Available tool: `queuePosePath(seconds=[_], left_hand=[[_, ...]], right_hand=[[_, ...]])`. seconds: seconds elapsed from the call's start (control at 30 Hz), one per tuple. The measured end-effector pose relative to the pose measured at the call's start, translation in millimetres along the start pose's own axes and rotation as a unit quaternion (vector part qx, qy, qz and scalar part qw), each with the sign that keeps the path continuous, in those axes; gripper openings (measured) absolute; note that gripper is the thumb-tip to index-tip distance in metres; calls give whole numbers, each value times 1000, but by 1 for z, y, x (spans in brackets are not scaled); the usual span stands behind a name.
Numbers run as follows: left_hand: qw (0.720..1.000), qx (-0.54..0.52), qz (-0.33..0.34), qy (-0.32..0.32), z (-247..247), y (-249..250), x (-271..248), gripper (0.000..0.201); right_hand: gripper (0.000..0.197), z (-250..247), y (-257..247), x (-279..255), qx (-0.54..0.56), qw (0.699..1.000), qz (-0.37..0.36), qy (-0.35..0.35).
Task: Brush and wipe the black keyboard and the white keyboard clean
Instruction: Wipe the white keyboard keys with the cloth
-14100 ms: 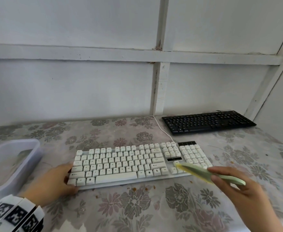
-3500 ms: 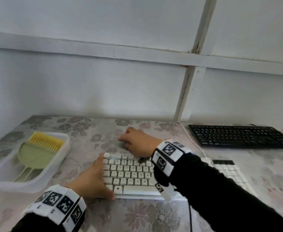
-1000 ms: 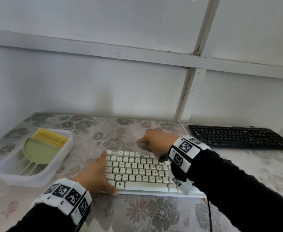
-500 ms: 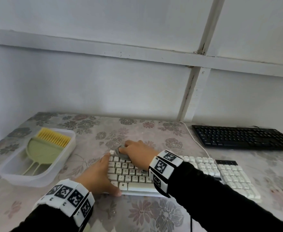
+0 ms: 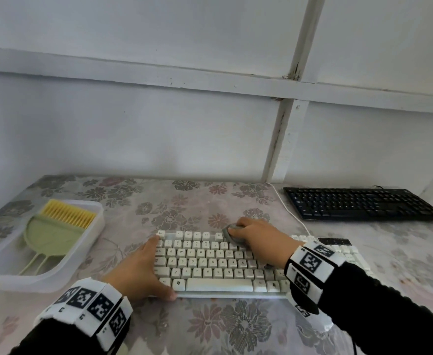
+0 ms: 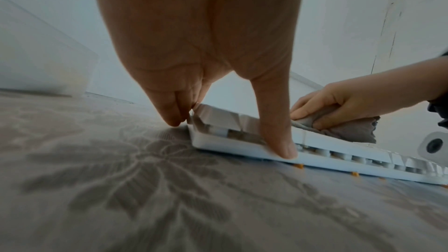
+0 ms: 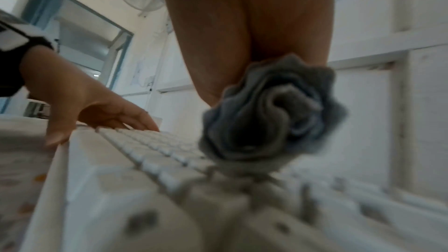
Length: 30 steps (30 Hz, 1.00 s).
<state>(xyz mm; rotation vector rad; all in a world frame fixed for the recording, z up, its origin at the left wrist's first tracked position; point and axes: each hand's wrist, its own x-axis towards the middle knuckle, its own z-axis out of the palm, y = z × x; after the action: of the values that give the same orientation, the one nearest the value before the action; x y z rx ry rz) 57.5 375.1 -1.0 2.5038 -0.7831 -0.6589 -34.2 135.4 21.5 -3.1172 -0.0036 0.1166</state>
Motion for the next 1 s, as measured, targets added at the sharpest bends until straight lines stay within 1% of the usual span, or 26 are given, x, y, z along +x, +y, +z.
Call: queuePosePath(seconds=[0.03, 0.1, 0.13, 0.2, 0.27, 0.33, 0.43, 0.5, 0.57, 0.63, 0.67, 0.73, 0.8, 0.9, 1.0], left_hand=[[1000, -1, 1, -1, 0, 0, 0, 123], [1000, -3, 4, -2, 0, -1, 1, 124], [1000, -2, 5, -3, 0, -1, 1, 124], [1000, -3, 4, -5, 0, -1, 2, 125], [1000, -4, 3, -6, 0, -2, 2, 125], [1000, -5, 3, -9, 1, -3, 4, 125], [1000, -8, 2, -12, 1, -5, 6, 126], [1000, -10, 1, -14, 1, -5, 7, 126], [1000, -10, 3, -15, 1, -6, 8, 127], [1000, -9, 2, -14, 2, -6, 7, 128], [1000, -7, 2, -13, 2, -6, 8, 128], [1000, -1, 1, -11, 2, -5, 7, 127], [1000, 2, -2, -9, 1, -5, 6, 127], [1000, -3, -2, -14, 1, -4, 6, 127], [1000, -4, -1, -15, 0, -4, 5, 126]], right_hand=[[31, -1, 5, -3, -4, 1000, 6, -7], [15, -5, 18, -9, -9, 999, 34, -28], [12, -10, 24, -12, -6, 997, 58, -44], [22, -20, 37, -15, 0, 993, 106, -61], [30, -25, 49, -18, 2, 992, 115, -57], [30, -24, 52, -19, 10, 994, 94, -47], [30, -8, 47, -23, 34, 997, 55, -47], [28, 4, 48, -26, 27, 997, 63, -28], [33, 11, 55, -30, 30, 995, 91, -9], [27, 11, 64, -36, 28, 994, 105, 0], [24, 9, 68, -40, 22, 993, 114, 0], [25, 7, 74, -48, 22, 993, 119, -3], [27, 5, 77, -53, 52, 990, 130, -5], [37, 5, 88, -57, 47, 988, 148, -22], [31, 5, 103, -68, 43, 984, 172, -13]])
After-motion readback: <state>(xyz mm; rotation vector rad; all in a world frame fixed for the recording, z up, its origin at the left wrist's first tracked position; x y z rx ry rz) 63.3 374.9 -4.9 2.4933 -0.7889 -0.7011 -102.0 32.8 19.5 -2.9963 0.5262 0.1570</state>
